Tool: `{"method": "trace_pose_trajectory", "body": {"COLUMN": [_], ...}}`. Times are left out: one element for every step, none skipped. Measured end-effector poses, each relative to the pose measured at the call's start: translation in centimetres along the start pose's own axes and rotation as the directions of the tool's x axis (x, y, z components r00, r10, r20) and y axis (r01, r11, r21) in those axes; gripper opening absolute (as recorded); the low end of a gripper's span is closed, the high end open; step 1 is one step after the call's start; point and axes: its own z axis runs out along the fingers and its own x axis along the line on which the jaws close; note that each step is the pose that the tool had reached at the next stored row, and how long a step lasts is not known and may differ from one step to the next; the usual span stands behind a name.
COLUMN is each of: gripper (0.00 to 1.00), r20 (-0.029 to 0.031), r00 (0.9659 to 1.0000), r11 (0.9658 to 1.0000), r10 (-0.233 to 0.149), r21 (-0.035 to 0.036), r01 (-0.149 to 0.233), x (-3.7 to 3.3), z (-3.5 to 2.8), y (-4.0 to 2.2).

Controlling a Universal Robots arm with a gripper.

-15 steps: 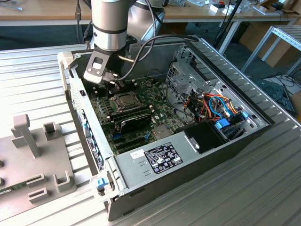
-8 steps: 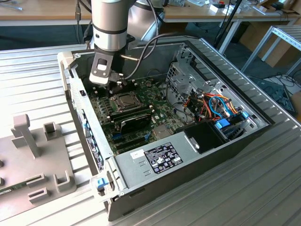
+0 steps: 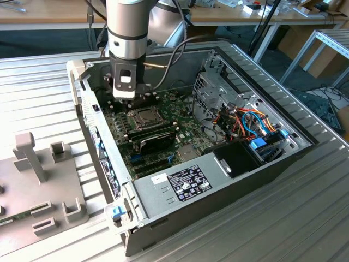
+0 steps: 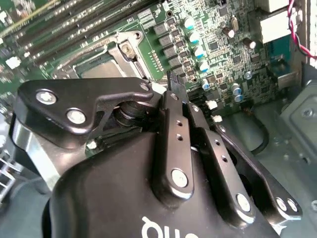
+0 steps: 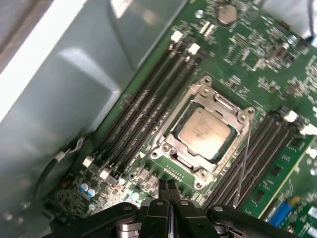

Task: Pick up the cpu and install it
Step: 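Install the first cpu locking lever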

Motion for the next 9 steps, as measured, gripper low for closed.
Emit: {"method": "trace_pose_trajectory", "body": {"gripper": [0.11,0.11,0.11,0.11,0.11,0.11,0.11,0.11,0.11], "r20": [-0.0007,-0.0015,-0.0021,-0.0032,-0.0038,-0.0047,-0.0056,-0.0071,-0.0082], "r00": [0.9998,0.9993,0.9985,0.9969,0.9953,0.993,0.9903,0.9844,0.9792], "r11": [0.9998,0.9993,0.9985,0.9969,0.9953,0.993,0.9903,0.9845,0.9792], "r10": [-0.019,-0.038,-0.054,-0.079,-0.097,-0.118,-0.139,-0.176,-0.203], "r21": [-0.0002,-0.0004,-0.0005,-0.001,-0.0012,-0.0015,-0.002,-0.0027,-0.0032], "r01": [0.019,0.038,0.054,0.079,0.097,0.118,0.139,0.176,0.203], "x": [0.0,0.0,0.0,0.0,0.0,0.0,0.0,0.0,0.0], "z": [0.0,0.0,0.0,0.0,0.0,0.0,0.0,0.0,0.0], "y": [0.0,0.0,0.0,0.0,0.0,0.0,0.0,0.0,0.0]}}
